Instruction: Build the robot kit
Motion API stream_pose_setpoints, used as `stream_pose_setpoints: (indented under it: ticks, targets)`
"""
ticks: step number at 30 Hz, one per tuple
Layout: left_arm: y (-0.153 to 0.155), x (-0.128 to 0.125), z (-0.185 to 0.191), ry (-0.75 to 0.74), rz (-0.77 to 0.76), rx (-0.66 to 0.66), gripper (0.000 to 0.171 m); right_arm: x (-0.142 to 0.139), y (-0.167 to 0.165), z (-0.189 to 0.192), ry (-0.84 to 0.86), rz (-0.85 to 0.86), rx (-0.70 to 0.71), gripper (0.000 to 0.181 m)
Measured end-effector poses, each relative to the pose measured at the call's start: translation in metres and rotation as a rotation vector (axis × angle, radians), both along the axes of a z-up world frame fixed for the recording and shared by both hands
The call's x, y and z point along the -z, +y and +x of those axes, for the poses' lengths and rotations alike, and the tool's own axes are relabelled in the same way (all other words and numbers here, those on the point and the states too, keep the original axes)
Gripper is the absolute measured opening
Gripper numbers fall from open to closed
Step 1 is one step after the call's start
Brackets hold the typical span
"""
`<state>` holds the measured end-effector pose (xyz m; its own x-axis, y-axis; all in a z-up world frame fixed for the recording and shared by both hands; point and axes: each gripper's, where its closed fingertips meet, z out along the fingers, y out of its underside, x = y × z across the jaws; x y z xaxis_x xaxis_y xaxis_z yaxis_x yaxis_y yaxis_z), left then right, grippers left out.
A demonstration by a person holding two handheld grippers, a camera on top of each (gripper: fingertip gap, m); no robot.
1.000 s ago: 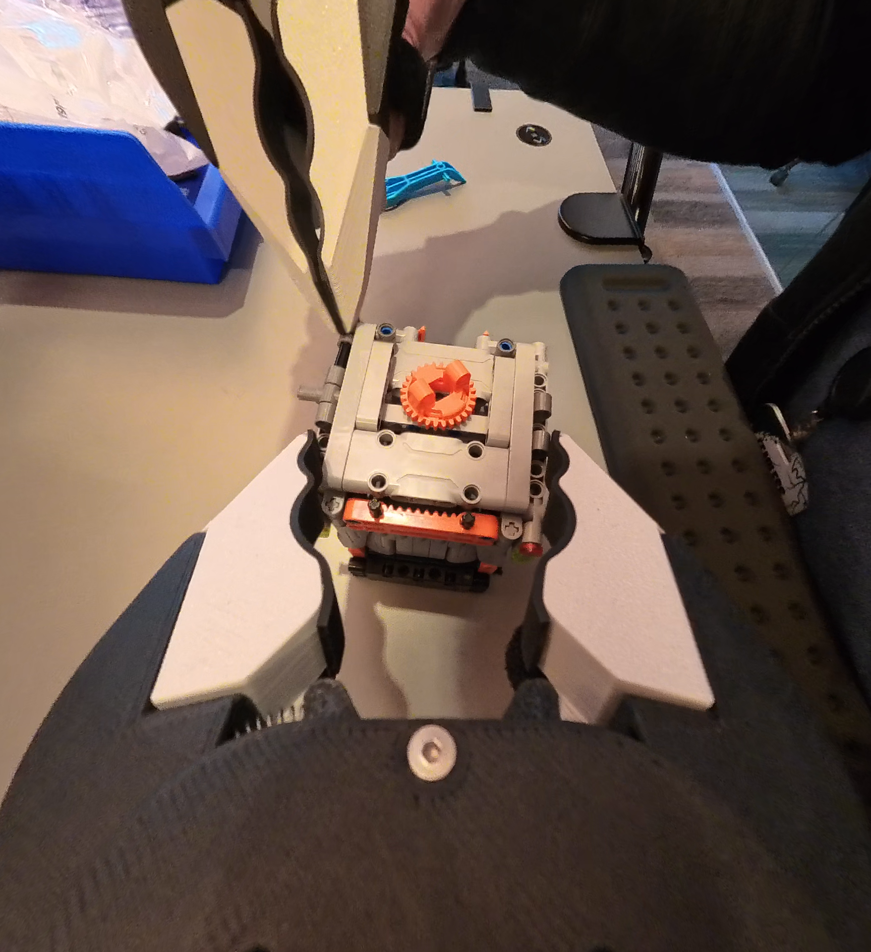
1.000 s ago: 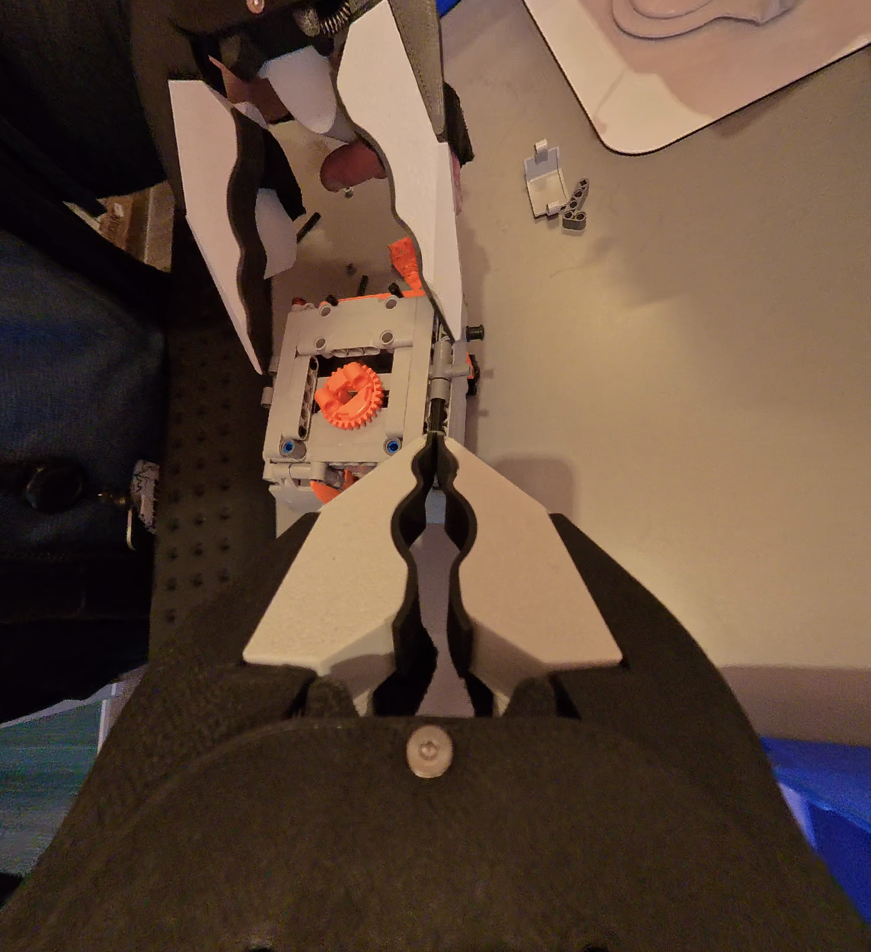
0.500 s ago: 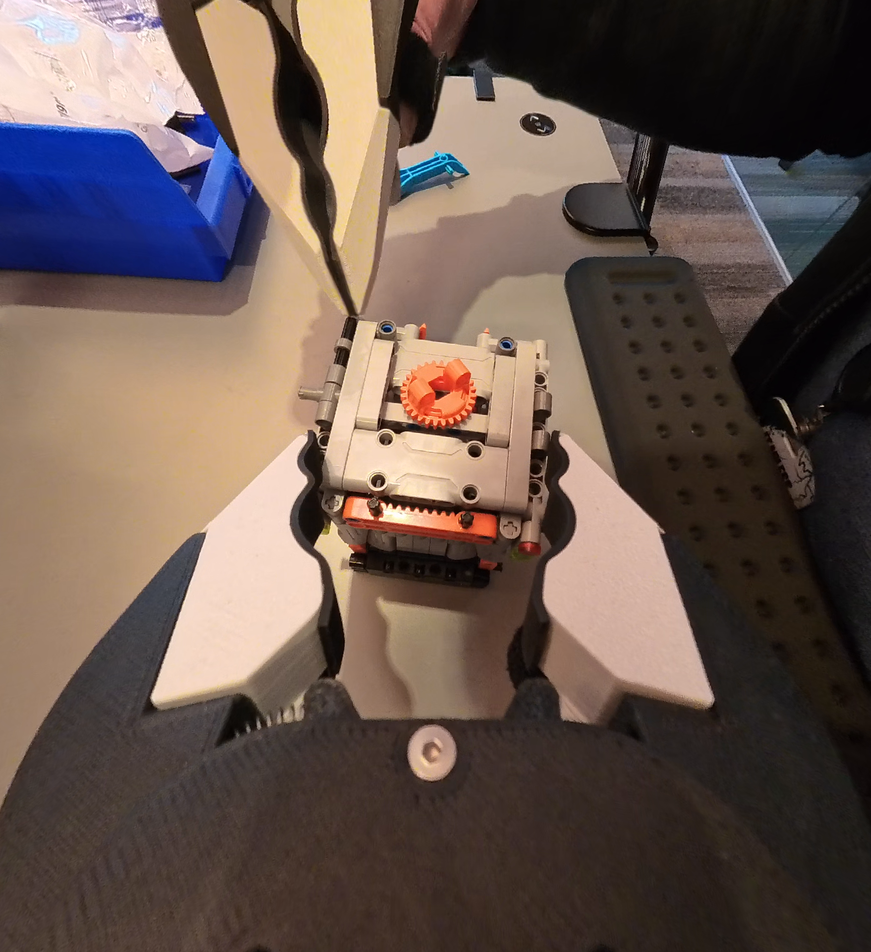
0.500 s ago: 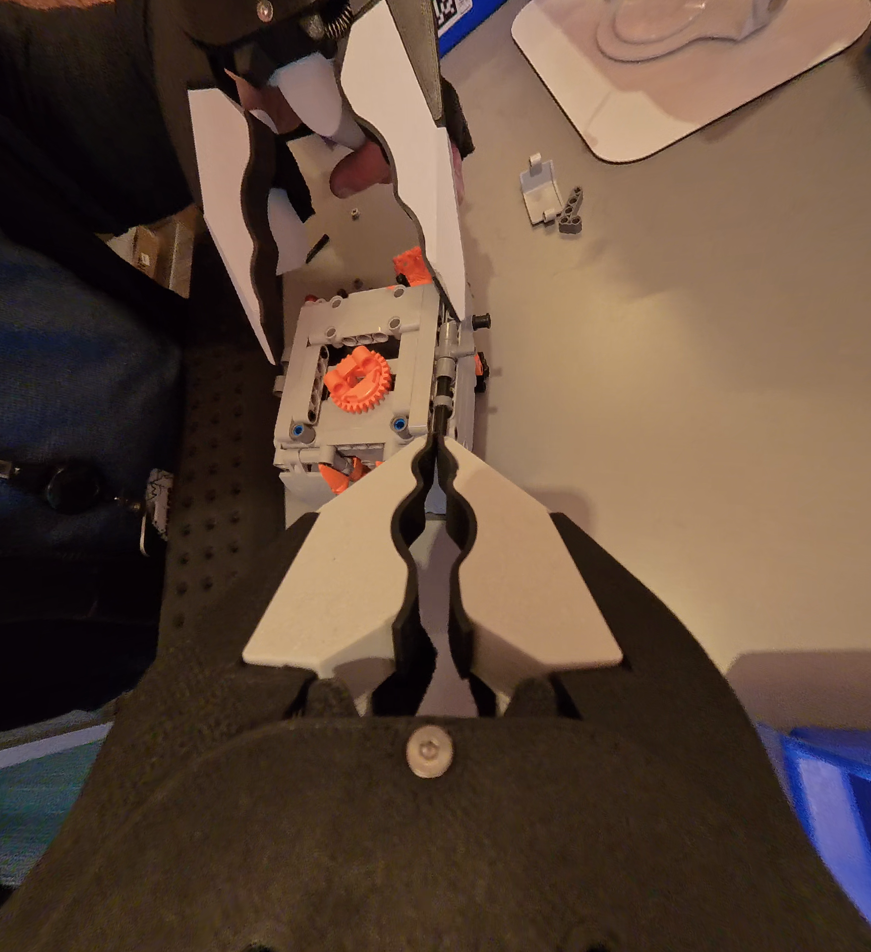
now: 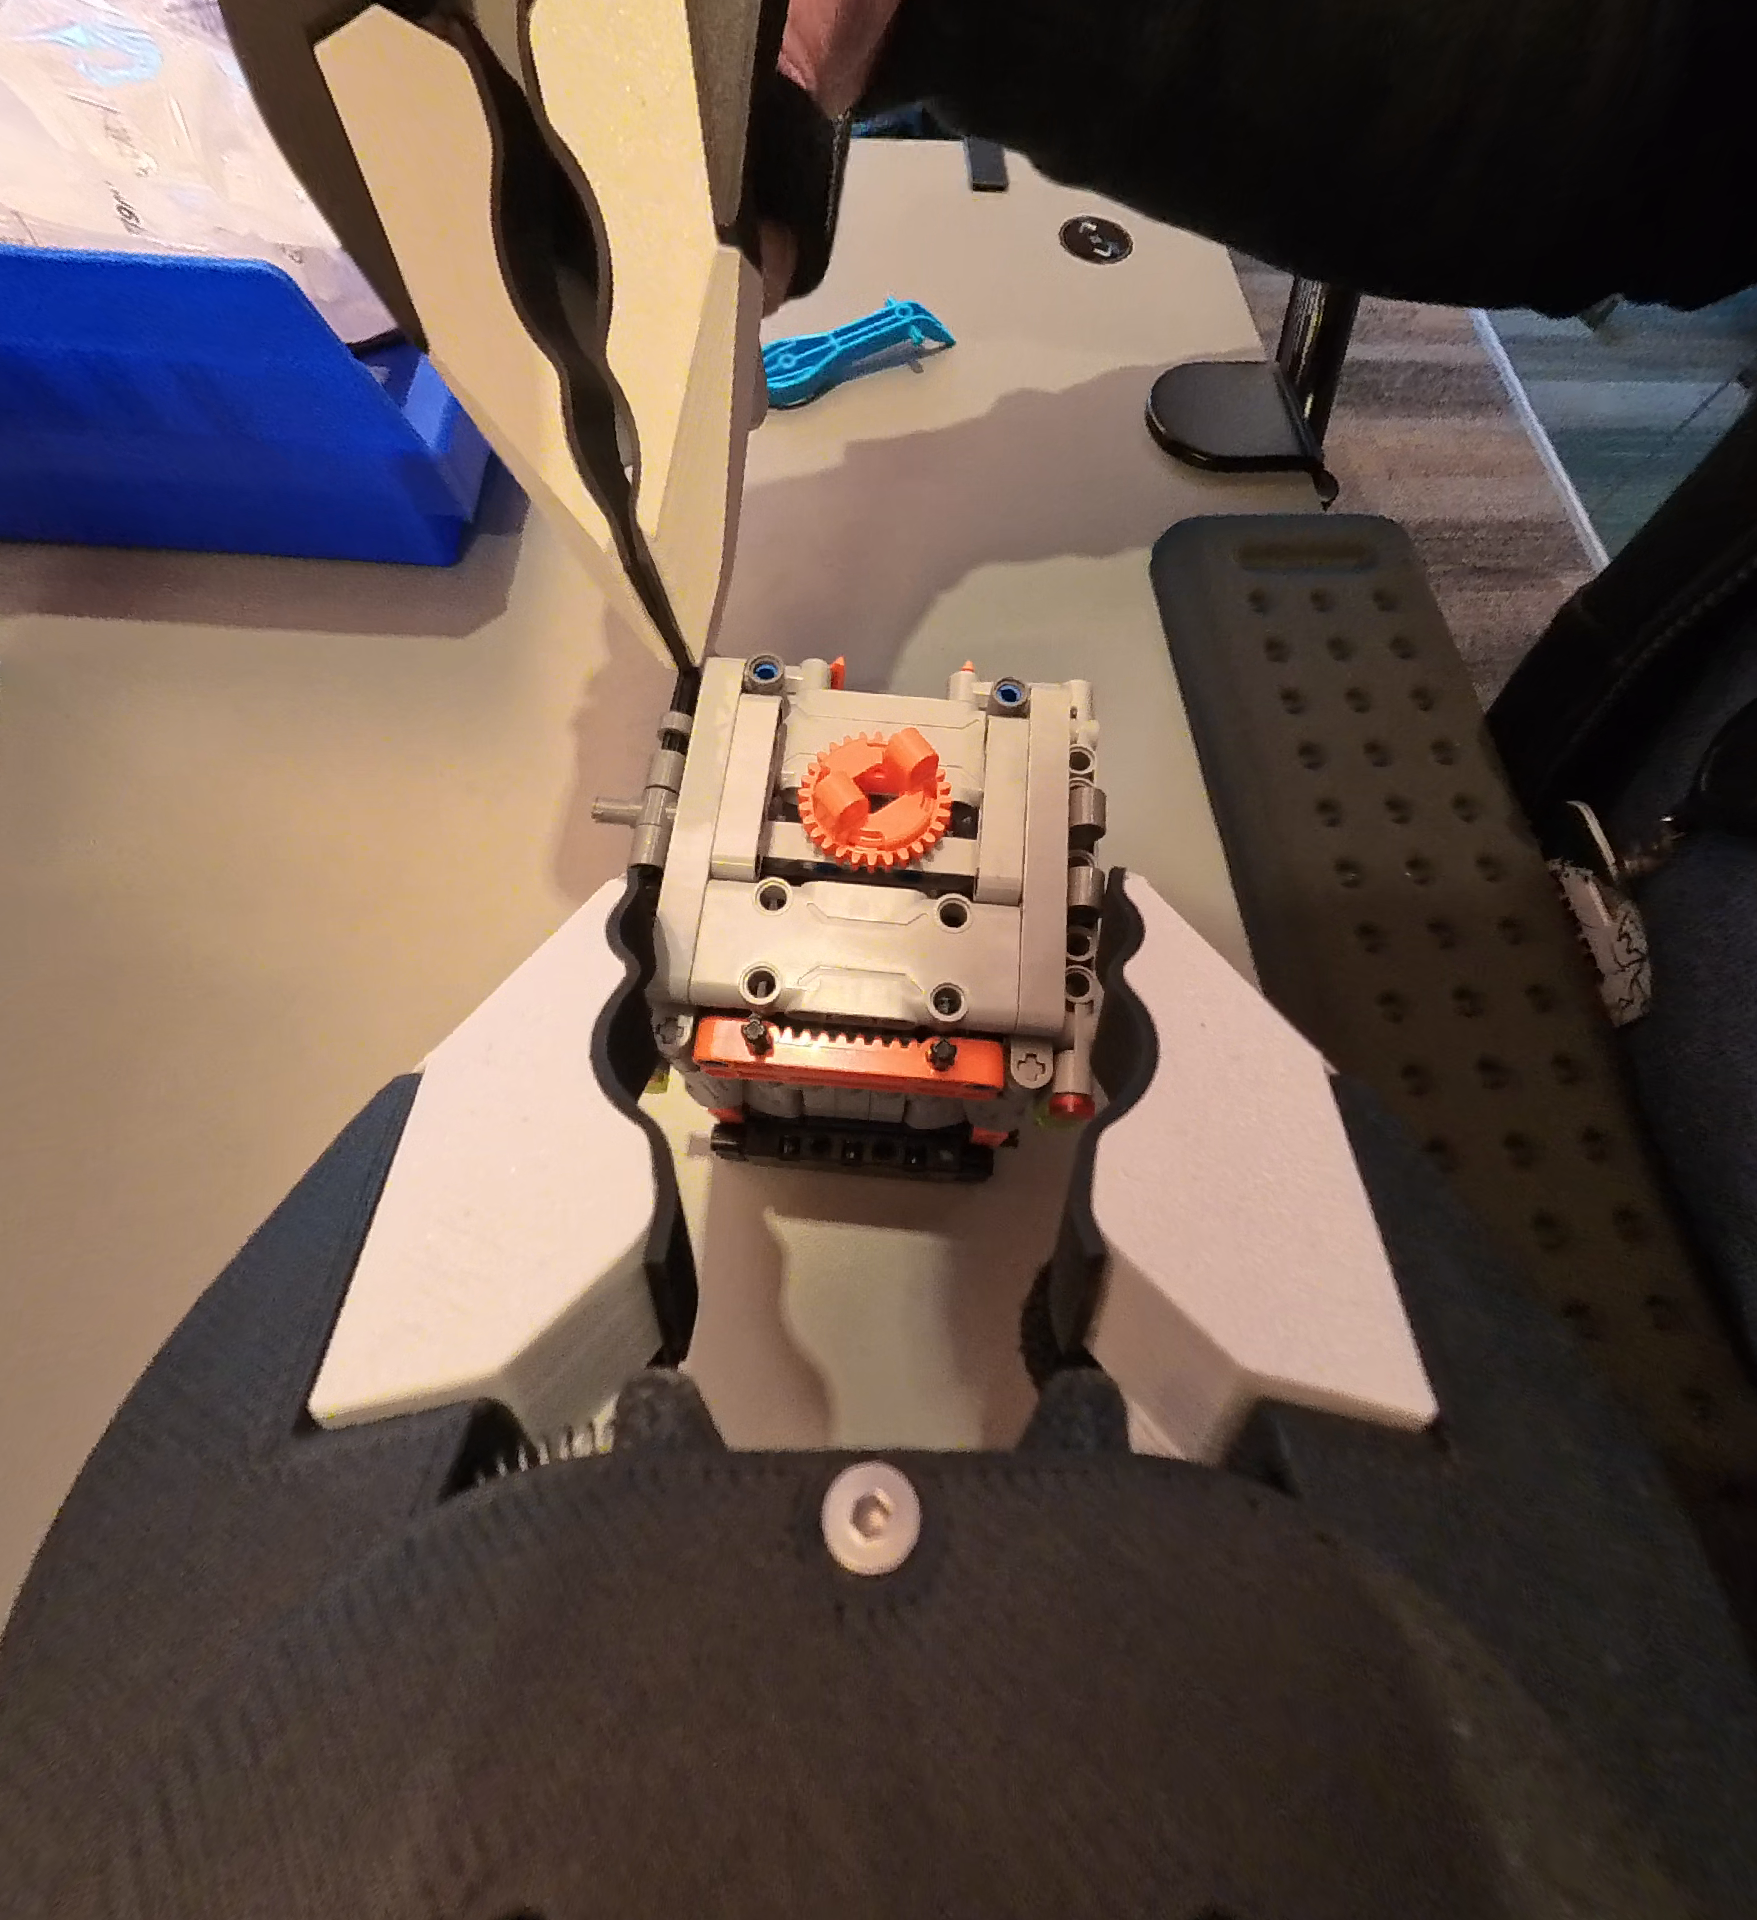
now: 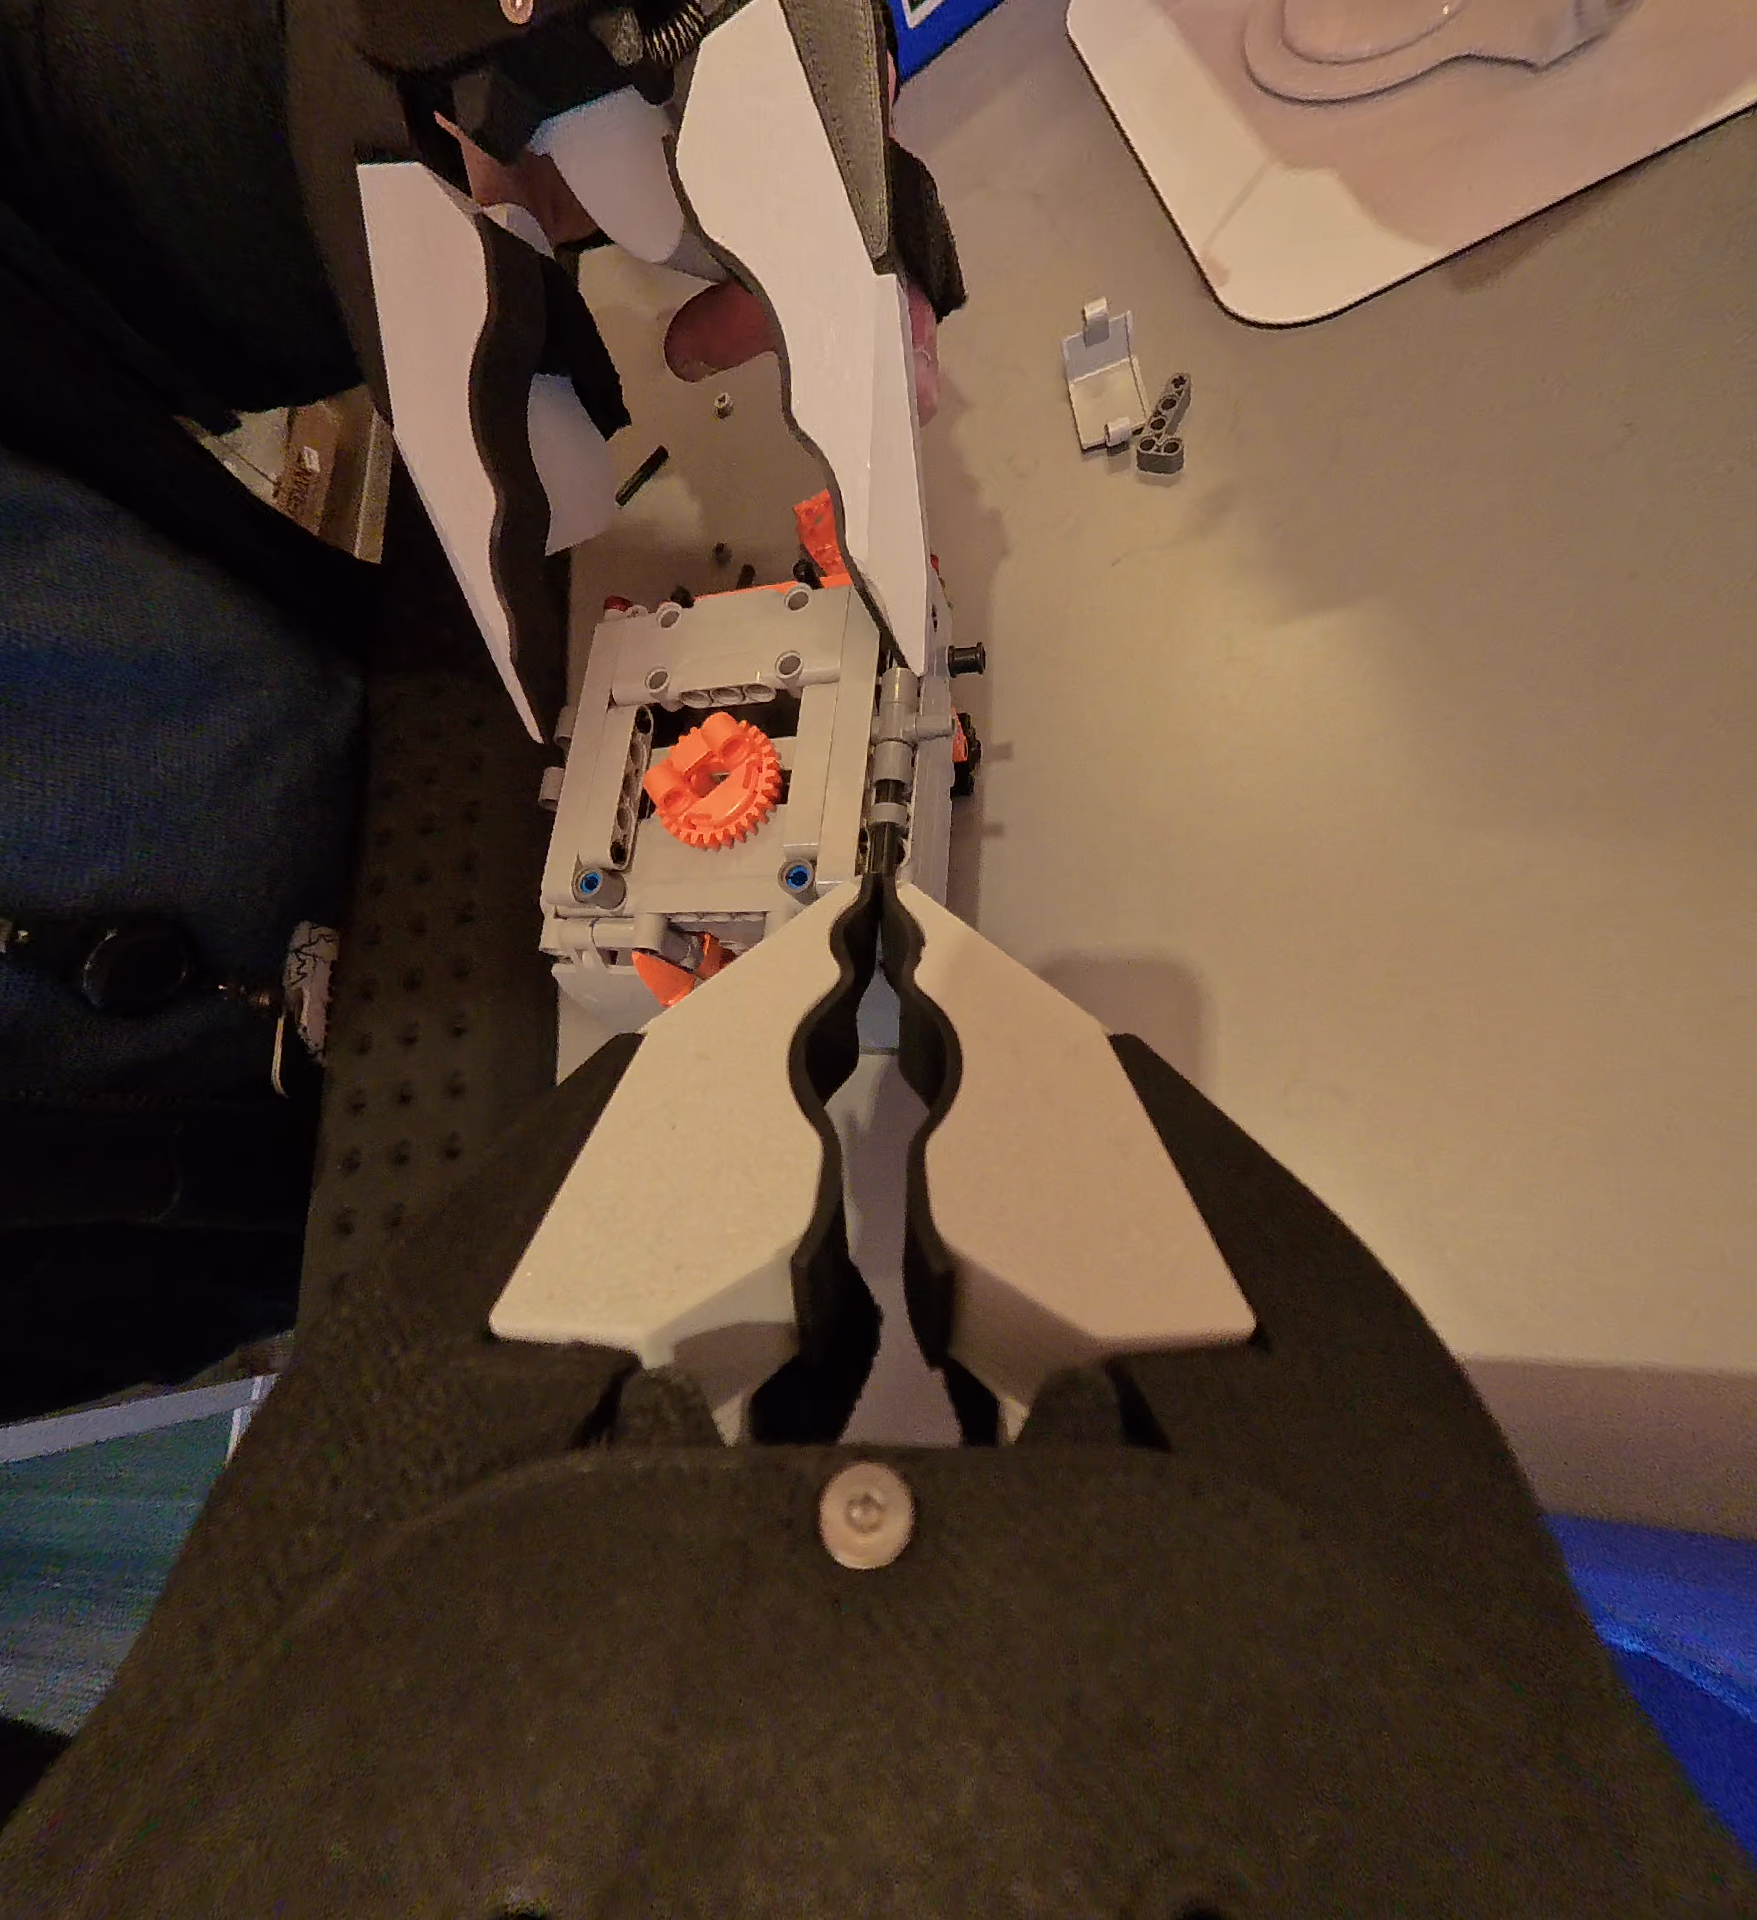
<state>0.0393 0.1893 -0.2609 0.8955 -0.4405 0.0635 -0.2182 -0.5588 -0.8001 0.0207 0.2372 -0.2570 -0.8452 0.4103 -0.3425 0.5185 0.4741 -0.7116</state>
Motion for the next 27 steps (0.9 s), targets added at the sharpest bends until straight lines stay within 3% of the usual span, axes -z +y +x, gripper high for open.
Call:
stream_pose_setpoints:
  ticks: [27]
  targets:
    - [0.0075,0.0031,0.0036,0.026,-0.021,0.031,0.090,-0.0007,-0.0058,-0.0023,-0.029,-0.070,-0.055,0.000]
